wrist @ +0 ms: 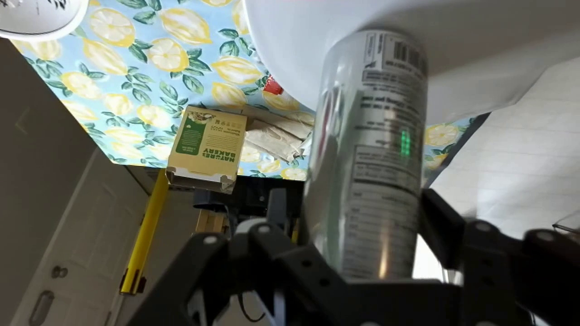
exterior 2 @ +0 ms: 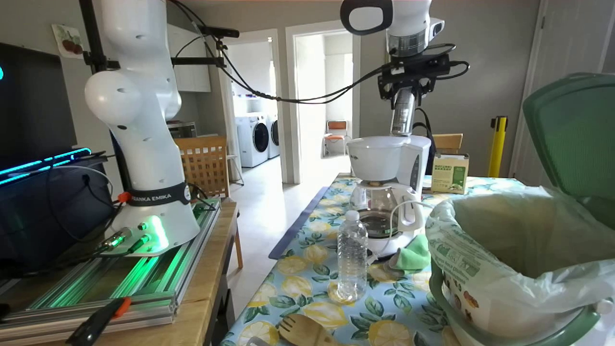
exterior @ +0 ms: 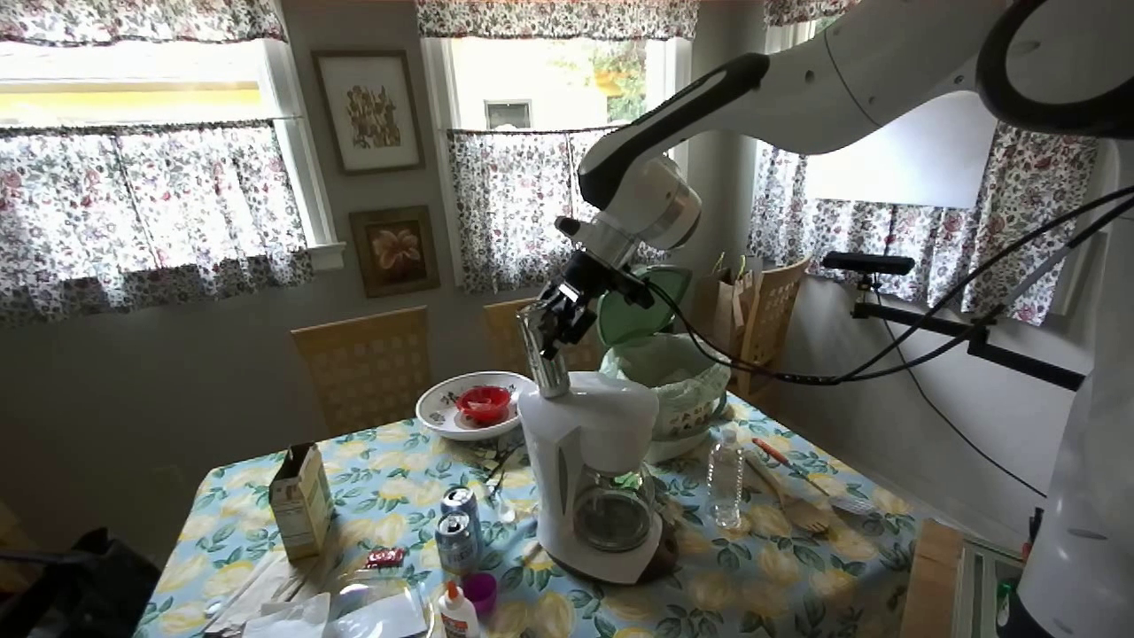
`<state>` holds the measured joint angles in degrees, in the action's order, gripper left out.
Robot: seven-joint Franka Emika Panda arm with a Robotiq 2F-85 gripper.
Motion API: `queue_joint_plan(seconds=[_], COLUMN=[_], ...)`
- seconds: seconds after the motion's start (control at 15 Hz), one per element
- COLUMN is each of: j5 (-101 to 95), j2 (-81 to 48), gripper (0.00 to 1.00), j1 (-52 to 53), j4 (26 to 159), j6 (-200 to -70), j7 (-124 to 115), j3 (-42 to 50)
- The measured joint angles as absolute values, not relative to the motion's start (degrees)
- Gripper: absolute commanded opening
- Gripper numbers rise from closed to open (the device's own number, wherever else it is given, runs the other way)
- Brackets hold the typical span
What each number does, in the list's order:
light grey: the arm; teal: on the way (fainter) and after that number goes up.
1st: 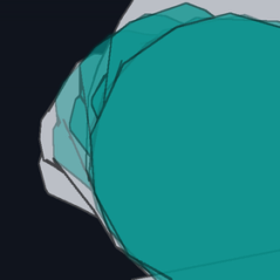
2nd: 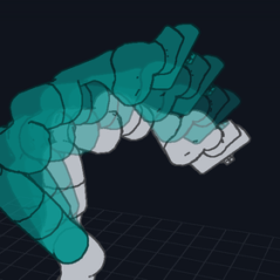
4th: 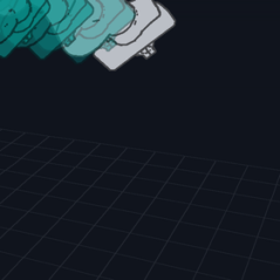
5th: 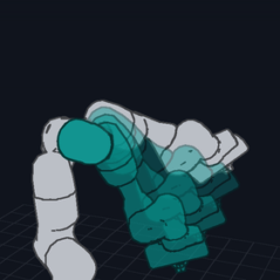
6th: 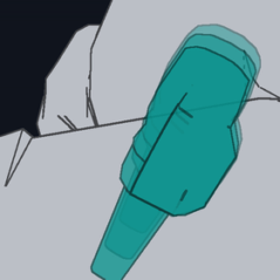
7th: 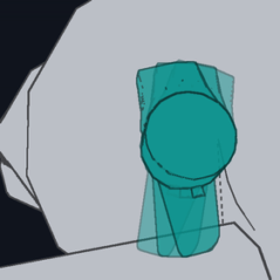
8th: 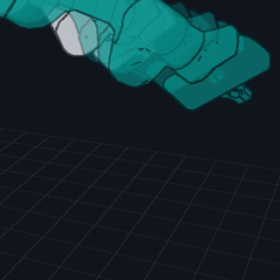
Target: Put the two metal cans into the bin
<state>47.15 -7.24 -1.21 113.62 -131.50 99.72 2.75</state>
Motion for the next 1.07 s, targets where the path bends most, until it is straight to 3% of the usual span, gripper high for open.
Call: queue_joint_plan(seconds=[0.2, 0.47, 1.07], j5=[47.15, 47.15, 47.15], j2=[-7.33, -7.32, -5.24], gripper=[0.25, 0.15, 0.14], j1=[-1.42, -1.7, -4.5], j4=[113.45, 113.29, 113.54], j6=[-131.41, -131.41, -130.88], j7=[99.76, 99.85, 101.2], j3=[2.63, 2.62, 3.08])
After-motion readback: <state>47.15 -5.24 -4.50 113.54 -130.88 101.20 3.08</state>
